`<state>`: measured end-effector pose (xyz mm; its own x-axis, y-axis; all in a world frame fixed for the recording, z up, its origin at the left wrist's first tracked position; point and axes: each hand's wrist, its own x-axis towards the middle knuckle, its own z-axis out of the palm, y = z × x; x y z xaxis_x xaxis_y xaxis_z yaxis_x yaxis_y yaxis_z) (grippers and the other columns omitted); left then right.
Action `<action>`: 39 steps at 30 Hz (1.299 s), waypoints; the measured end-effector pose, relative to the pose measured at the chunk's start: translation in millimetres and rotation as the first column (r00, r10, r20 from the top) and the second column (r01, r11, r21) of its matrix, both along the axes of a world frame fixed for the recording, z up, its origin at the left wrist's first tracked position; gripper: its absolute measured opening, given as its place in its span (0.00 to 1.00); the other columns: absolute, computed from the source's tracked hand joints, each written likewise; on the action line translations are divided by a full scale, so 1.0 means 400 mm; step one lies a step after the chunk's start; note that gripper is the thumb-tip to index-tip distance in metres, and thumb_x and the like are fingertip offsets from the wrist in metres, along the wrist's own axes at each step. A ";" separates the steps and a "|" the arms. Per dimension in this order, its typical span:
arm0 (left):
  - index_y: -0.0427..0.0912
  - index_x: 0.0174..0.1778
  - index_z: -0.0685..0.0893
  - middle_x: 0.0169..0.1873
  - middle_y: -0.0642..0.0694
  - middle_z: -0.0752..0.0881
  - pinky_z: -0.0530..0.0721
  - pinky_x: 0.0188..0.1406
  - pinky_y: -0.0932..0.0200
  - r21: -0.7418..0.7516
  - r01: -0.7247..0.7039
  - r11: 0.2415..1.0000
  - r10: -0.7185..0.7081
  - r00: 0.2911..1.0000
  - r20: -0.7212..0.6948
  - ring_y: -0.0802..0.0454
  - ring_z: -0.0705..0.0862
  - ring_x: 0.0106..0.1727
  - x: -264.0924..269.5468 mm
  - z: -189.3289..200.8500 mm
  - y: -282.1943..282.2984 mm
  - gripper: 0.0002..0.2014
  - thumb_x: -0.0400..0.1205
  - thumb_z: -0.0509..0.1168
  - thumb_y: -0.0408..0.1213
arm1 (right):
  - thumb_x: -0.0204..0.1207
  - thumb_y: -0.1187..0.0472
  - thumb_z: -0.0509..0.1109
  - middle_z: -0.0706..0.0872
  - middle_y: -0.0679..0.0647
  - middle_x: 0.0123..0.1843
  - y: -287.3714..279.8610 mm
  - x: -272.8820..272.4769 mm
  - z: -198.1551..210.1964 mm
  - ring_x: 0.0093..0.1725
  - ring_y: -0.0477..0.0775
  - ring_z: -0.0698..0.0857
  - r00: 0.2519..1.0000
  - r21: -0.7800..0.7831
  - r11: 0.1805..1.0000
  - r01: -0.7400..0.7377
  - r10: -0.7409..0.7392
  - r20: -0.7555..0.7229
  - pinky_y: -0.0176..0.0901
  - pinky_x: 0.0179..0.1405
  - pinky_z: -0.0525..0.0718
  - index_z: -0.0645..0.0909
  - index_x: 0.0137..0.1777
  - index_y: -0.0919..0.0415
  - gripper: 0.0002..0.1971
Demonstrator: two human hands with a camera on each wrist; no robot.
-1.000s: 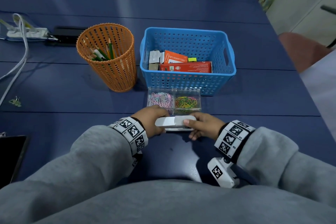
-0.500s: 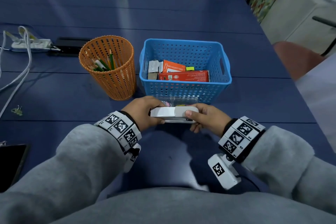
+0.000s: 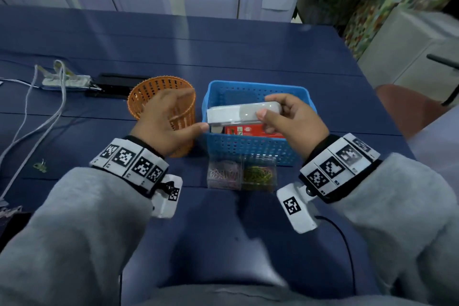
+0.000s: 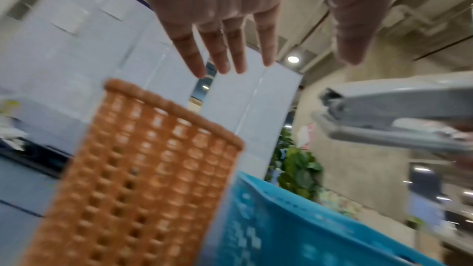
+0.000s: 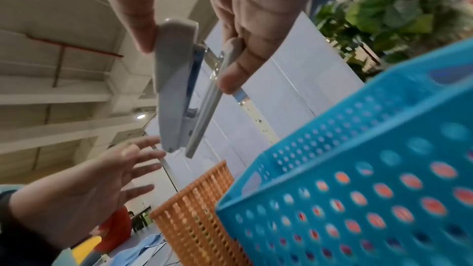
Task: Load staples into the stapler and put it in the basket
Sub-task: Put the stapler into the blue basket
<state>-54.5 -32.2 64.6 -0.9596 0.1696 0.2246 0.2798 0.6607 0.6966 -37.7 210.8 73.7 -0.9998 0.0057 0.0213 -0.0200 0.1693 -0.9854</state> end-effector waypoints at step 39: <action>0.57 0.67 0.66 0.50 0.51 0.81 0.81 0.64 0.38 0.331 -0.508 0.795 0.295 0.801 0.521 0.46 0.82 0.51 -0.064 -0.102 -0.133 0.21 0.78 0.60 0.41 | 0.74 0.55 0.67 0.79 0.56 0.69 -0.281 -0.175 -0.015 0.71 0.60 0.72 0.913 0.807 0.540 -0.238 0.407 -0.004 0.59 0.80 0.56 0.74 0.65 0.54 0.19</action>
<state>-80.0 -85.5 23.9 -0.9259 -0.2673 -0.2670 -0.3321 0.2388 0.9125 -107.5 98.3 67.8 -0.9073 -0.4200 0.0209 -0.3847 0.8089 -0.4447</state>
